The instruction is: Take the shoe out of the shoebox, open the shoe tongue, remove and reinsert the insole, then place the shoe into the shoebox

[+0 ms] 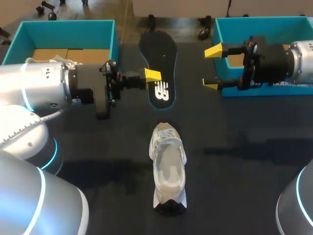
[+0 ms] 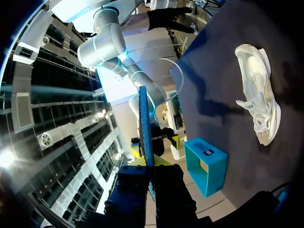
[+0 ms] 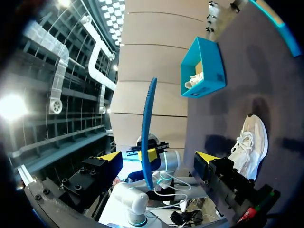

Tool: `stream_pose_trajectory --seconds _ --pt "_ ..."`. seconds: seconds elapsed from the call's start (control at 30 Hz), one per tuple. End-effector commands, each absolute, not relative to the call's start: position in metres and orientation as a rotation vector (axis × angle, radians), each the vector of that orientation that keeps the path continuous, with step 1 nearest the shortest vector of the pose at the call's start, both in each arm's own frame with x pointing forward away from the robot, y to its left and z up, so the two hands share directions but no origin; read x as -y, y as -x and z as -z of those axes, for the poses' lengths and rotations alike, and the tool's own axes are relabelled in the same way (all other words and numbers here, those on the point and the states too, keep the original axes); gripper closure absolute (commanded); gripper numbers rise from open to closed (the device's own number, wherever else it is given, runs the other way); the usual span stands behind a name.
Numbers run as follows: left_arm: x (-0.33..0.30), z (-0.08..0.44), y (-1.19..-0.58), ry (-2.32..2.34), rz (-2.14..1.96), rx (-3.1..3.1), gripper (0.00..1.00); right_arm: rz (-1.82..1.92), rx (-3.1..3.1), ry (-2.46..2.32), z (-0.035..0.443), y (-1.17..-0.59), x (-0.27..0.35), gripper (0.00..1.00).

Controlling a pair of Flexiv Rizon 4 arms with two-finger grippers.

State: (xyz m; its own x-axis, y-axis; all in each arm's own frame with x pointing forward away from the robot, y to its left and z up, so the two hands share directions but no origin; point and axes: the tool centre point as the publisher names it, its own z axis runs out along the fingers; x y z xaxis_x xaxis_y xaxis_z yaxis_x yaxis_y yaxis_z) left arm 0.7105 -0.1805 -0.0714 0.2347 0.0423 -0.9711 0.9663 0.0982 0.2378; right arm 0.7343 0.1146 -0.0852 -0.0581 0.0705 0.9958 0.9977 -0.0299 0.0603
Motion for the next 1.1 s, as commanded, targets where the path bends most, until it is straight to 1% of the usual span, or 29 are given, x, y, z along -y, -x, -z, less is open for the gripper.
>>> stream_pose_trajectory --seconds 0.03,0.27,0.63,1.1 --pt "0.181 0.071 -0.712 -1.263 0.944 -1.098 1.00 1.244 1.291 1.257 0.086 -0.735 -0.116 0.00" --pt "0.193 0.078 -0.711 -1.269 0.948 -1.092 1.00 1.243 1.296 1.242 0.087 -0.740 -0.124 0.00" --pt "0.202 0.104 -0.716 -1.264 0.962 -1.120 1.00 1.235 1.292 1.254 0.104 -0.751 -0.139 0.00" --pt "0.205 0.129 -0.703 -1.264 0.949 -1.103 1.00 1.231 1.262 1.262 0.126 -0.738 -0.151 0.00"
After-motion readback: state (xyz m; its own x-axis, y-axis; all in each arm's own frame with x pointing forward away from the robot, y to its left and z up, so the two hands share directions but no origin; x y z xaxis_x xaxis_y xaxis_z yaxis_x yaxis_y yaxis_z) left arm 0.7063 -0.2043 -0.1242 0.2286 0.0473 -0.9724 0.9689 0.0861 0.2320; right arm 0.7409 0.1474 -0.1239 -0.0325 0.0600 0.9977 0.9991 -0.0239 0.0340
